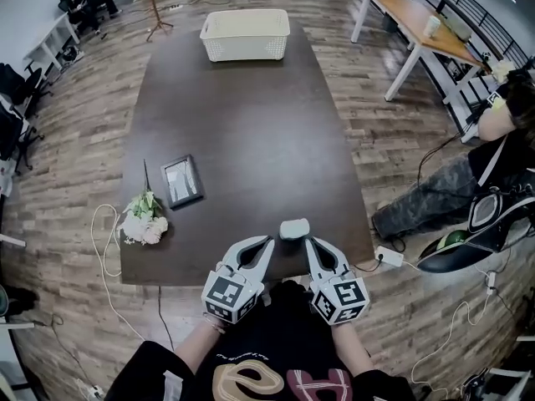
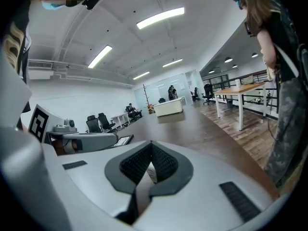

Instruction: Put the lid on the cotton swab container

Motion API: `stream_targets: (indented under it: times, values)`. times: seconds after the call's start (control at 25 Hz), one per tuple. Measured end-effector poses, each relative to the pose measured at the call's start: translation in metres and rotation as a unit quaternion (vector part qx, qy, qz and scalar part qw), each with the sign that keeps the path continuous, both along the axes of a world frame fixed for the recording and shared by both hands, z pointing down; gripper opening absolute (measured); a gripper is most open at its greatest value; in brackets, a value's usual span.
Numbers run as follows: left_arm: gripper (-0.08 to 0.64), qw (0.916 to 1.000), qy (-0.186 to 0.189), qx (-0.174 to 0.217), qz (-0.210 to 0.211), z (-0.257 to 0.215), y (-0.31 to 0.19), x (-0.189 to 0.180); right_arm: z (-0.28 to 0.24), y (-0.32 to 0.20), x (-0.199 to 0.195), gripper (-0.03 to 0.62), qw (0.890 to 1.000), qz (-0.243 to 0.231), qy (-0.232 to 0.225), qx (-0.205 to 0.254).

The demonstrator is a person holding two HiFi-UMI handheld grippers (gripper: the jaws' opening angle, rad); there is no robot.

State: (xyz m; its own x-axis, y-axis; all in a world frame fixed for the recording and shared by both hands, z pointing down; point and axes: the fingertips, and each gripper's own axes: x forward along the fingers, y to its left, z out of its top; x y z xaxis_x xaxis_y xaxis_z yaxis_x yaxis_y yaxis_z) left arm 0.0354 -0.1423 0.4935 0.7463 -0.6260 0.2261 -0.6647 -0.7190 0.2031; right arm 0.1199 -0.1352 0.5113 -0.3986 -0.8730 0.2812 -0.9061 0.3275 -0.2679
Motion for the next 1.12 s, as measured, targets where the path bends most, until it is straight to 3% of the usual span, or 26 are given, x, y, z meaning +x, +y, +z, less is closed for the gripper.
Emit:
stream_targets:
  times: [0.4,1.12]
  values:
    - [0.005,0.9991,0.002,0.007,0.042,0.001,0.018,-0.006,0.003,0.025,-0.012,0.008,0.998,0.065,0.005,0.013]
    - [0.005,0.9967,-0.017,0.023,0.076,0.006,0.02,-0.004,0.002,0.02,-0.026,0.008,0.997,0.07,0.038,0.018]
